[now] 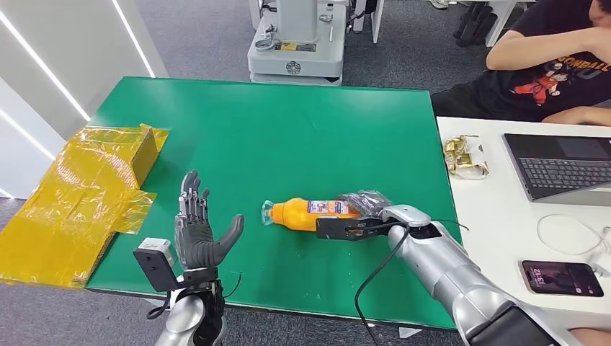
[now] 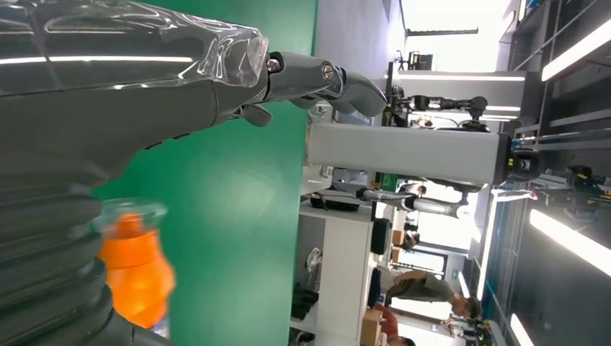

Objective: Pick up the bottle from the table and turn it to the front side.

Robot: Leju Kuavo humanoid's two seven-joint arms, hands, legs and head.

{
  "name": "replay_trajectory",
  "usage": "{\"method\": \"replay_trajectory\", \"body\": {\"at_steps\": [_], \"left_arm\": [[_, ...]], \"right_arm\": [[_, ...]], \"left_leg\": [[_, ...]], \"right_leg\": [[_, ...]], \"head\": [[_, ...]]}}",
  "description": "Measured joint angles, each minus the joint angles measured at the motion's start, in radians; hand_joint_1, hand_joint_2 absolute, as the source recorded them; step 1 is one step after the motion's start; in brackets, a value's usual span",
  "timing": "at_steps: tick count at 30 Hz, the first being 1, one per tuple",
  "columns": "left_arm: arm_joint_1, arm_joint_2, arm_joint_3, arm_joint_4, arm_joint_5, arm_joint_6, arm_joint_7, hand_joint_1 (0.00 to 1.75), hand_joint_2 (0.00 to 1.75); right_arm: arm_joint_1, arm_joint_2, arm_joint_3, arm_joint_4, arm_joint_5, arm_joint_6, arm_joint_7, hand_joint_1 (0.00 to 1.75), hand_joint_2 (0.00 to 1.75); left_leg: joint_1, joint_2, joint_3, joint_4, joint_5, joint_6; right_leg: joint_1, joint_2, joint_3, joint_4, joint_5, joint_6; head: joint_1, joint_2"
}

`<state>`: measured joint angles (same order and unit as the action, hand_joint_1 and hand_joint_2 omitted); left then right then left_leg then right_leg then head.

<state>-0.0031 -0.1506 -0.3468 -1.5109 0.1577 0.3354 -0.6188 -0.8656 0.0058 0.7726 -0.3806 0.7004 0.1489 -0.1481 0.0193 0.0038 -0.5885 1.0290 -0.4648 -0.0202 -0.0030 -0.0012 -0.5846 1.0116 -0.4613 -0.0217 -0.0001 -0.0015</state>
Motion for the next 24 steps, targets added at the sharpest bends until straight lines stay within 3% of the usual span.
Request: {"method": "replay_trajectory", "body": {"at_steps": [10,17,21,24], "left_arm": [[0.018,-0.007,0.0,-0.009,-0.01,0.018,0.0,0.0,1.75],[0.023,-0.01,0.0,-0.009,-0.016,0.028,-0.006,0.0,1.75],[0.023,-0.011,0.0,-0.008,-0.016,0.031,-0.011,0.0,1.75],[0.021,-0.011,0.0,-0.004,-0.012,0.027,-0.021,0.0,1.75]], "right_arm": [[0.081,0.032,-0.106,-0.135,-0.147,-0.403,-0.067,1.75,1.75],[0.167,0.058,-0.202,-0.286,-0.232,-0.62,-0.206,1.75,1.75],[0.218,0.064,-0.224,-0.37,-0.222,-0.707,-0.268,1.75,1.75],[0.256,0.07,-0.225,-0.421,-0.219,-0.721,-0.301,1.75,1.75]], "left_leg": [[0.0,0.0,-0.001,0.0,0.0,0.0],[0.0,0.0,-0.001,0.0,0.0,0.0],[0.0,0.0,-0.001,0.0,0.0,0.0],[0.0,0.0,-0.001,0.0,0.0,0.0]], "right_leg": [[0.0,0.0,0.0,0.0,0.0,0.0],[0.0,0.0,0.0,0.0,0.0,0.0],[0.0,0.0,0.0,0.0,0.0,0.0],[0.0,0.0,0.0,0.0,0.0,0.0]], "head": [[0.0,0.0],[0.0,0.0],[0.0,0.0],[0.0,0.0]]}}
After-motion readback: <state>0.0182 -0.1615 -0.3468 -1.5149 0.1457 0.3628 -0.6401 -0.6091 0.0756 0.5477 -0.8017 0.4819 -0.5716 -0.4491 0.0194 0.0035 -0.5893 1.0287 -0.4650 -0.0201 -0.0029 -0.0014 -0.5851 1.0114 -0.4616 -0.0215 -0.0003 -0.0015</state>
